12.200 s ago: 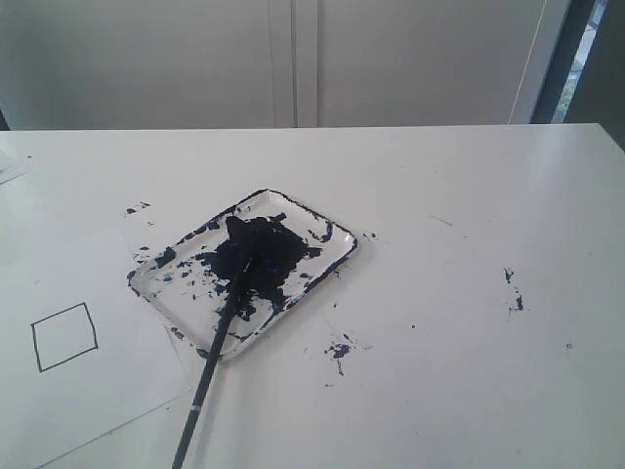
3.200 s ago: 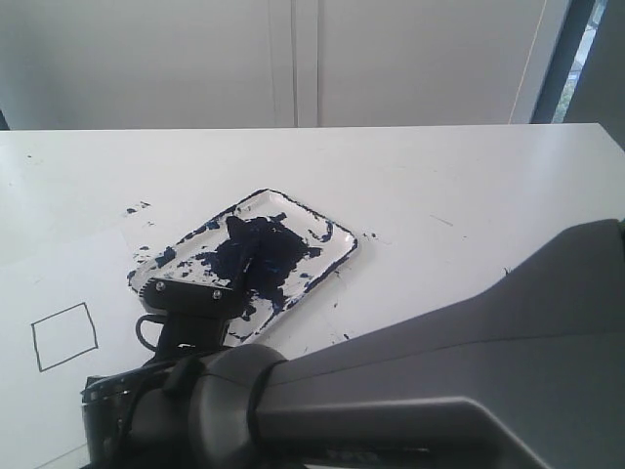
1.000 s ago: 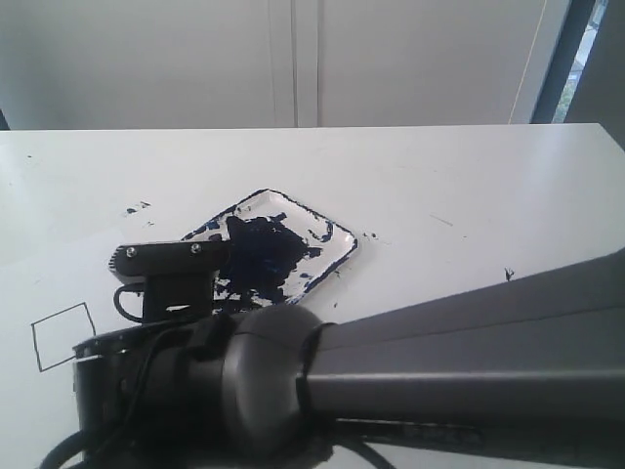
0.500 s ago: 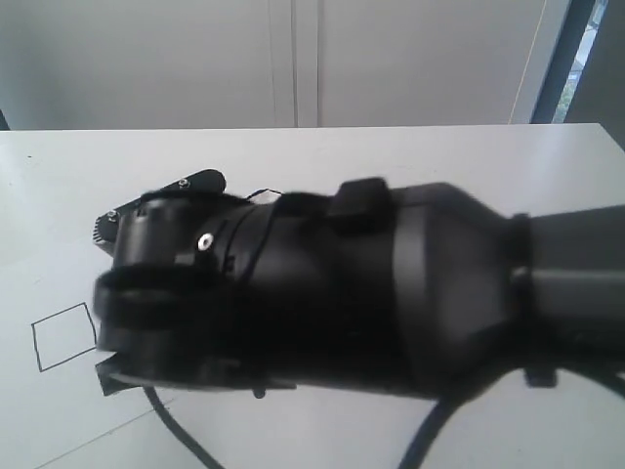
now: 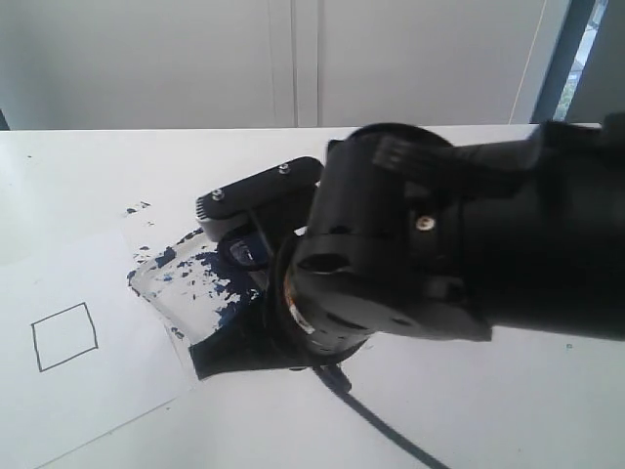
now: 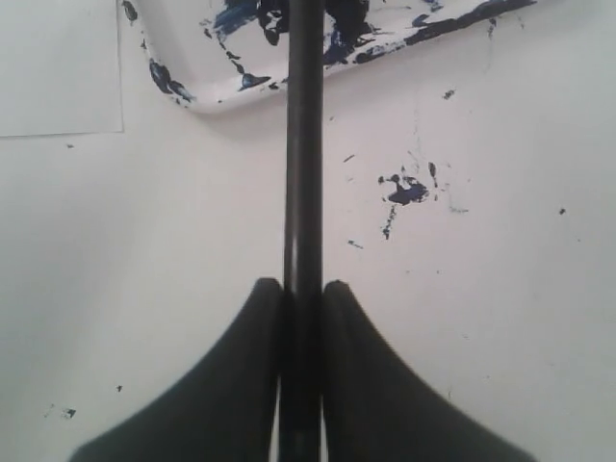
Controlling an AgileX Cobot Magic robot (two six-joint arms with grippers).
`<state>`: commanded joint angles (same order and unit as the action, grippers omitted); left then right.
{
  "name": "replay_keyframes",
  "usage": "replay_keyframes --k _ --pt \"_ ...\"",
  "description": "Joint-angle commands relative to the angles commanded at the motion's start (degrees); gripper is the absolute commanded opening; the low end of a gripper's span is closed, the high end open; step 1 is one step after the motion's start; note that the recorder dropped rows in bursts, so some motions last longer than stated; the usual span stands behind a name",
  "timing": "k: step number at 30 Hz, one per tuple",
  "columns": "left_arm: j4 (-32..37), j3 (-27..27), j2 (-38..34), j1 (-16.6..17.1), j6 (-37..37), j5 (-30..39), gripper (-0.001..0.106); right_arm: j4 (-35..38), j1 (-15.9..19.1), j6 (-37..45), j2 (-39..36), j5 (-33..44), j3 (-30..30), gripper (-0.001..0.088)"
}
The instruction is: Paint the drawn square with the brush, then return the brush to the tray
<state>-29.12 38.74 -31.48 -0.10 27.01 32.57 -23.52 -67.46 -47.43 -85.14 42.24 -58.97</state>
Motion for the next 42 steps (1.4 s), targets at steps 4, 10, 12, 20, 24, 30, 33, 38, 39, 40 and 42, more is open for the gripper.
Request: replay_keyframes --k 4,10,12,20,24,30,33,38,39,40,42 --pt "0.0 0.0 0.0 0.0 0.0 0.0 0.000 3.7 3.1 4.3 1.6 -5.6 3.3 0.0000" --pt "0.0 0.0 0.0 0.0 0.0 0.0 0.000 14.6 9.2 13.8 1.7 -13.1 7.1 0.0000" --pt "0.0 0.0 0.0 0.0 0.0 0.0 0.000 15.9 10.3 15.5 1.7 -14.3 7.7 0.0000" --pt "0.0 0.0 0.0 0.0 0.0 0.0 0.000 18.7 13.2 18.3 1.7 -14.4 10.3 0.0000" --pt "0.0 0.0 0.0 0.0 0.0 0.0 0.000 21.2 13.2 20.6 1.7 -16.3 11.0 0.0000" --pt "0.0 0.0 0.0 0.0 0.0 0.0 0.000 21.4 13.3 20.3 0.7 -18.9 11.0 0.0000" --pt "0.0 0.0 0.0 0.0 0.0 0.0 0.000 21.6 13.3 20.3 -1.2 -19.0 11.0 0.0000" --pt "0.0 0.0 0.0 0.0 0.0 0.0 0.000 21.6 13.3 20.2 -3.6 -20.3 11.0 0.0000" --pt "0.0 0.0 0.0 0.0 0.0 0.0 0.000 21.8 13.3 20.2 -3.8 -20.3 11.0 0.0000" --pt "0.0 0.0 0.0 0.0 0.0 0.0 0.000 22.0 13.3 20.2 -3.8 -20.1 11.0 0.0000" --pt "0.0 0.0 0.0 0.0 0.0 0.0 0.000 22.3 13.3 20.2 -3.1 -19.7 11.0 0.0000"
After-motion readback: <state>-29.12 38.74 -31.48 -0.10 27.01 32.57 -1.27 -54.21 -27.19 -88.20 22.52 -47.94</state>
